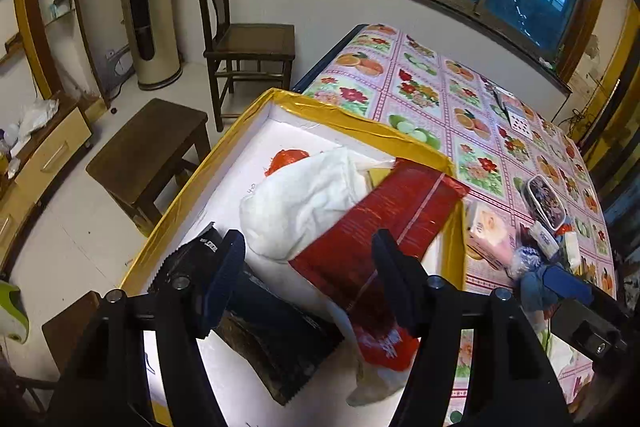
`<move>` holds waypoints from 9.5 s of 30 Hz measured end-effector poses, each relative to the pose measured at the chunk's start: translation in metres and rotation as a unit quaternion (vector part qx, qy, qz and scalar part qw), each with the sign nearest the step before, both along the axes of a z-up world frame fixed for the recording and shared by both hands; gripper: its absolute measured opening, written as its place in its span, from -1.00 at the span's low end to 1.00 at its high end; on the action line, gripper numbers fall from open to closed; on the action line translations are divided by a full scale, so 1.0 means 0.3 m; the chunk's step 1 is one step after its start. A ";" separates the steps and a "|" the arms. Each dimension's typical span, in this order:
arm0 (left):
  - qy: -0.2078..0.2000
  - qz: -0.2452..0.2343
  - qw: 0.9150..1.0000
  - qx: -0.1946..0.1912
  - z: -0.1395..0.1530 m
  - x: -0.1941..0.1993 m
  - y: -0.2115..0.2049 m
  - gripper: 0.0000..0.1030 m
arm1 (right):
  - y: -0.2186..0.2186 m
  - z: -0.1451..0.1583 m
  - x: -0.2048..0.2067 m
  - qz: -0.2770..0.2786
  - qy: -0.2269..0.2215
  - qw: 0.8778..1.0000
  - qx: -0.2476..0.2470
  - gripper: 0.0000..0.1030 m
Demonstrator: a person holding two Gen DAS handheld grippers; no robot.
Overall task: Organize soft objects
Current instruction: 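Carry the white cloth and red foil bag into the tray and open both tools, then move the left tool to the blue knitted cloth while the right tool approaches the white towel, then grasp the blue knitted cloth with the left tool while the right tool grasps the white towel, then carry the blue cloth and white towel into the tray and open both tools, then move the left tool to the white square pack while the right tool approaches the striped sponge pack, then grasp the white square pack with the left tool while the right tool grasps the striped sponge pack, then carry the white pack and striped sponge pack into the tray and open both tools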
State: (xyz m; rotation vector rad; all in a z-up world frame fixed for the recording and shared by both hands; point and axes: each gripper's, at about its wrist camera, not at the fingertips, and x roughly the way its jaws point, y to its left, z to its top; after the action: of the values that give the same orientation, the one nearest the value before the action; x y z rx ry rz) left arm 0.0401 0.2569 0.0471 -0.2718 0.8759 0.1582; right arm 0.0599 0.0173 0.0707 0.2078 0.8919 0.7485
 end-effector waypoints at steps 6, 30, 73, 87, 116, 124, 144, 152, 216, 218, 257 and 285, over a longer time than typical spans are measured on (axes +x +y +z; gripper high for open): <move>-0.028 -0.046 0.999 -0.009 0.060 -0.089 -0.144 0.43 | -0.223 0.052 -0.146 -0.040 -0.027 0.999 0.002 0.87; 0.003 -0.167 0.986 -0.011 -0.044 -0.051 -0.636 0.43 | -0.812 -0.137 -0.319 -0.201 0.036 0.977 0.057 0.96; 0.031 -0.285 0.958 -0.012 -0.187 0.125 -0.752 -0.24 | -0.594 -0.327 -0.096 -0.127 0.022 0.955 -0.267 0.92; 0.038 -0.283 0.958 -0.036 -0.171 0.086 -0.735 -0.26 | -0.597 -0.334 -0.070 -0.054 0.009 0.961 -0.270 0.99; 0.045 -0.274 0.959 -0.057 -0.169 0.078 -0.693 -0.25 | -0.630 -0.284 -0.099 -0.067 0.005 0.972 -0.224 -0.61; 0.034 -0.268 0.960 -0.068 -0.147 0.056 -0.663 -0.26 | -0.600 -0.191 -0.182 -0.058 -0.002 0.986 -0.158 -0.58; -0.005 -0.118 0.993 0.016 0.034 0.037 -0.126 -0.25 | 0.068 -0.051 0.032 0.046 0.002 0.998 -0.053 -0.54; 0.027 -0.065 0.997 0.011 -0.094 0.055 0.034 -0.25 | 0.286 -0.183 0.099 0.039 0.042 0.996 -0.067 -0.54; 0.041 -0.421 0.904 0.058 -0.175 0.015 -0.848 0.50 | -0.902 -0.182 -0.168 -0.193 0.051 0.980 0.003 0.58; 0.039 -0.419 0.904 0.071 -0.180 0.021 -0.852 0.50 | -0.922 -0.186 -0.164 -0.203 0.054 0.978 0.002 0.58; 0.050 -0.357 0.932 0.040 -0.208 0.022 -0.826 0.04 | -0.925 -0.310 0.184 -0.204 0.045 0.939 -0.272 0.24; 0.018 -0.304 0.952 -0.020 -0.121 -0.087 -0.681 -0.12 | -0.773 -0.057 -0.226 -0.099 0.017 0.993 -0.056 -0.15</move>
State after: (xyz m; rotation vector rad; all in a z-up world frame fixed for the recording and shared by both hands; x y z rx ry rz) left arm 0.0140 0.0526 0.0107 -0.0279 0.9636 -0.4295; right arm -0.0080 -0.2146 0.0536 0.2058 0.9276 0.5101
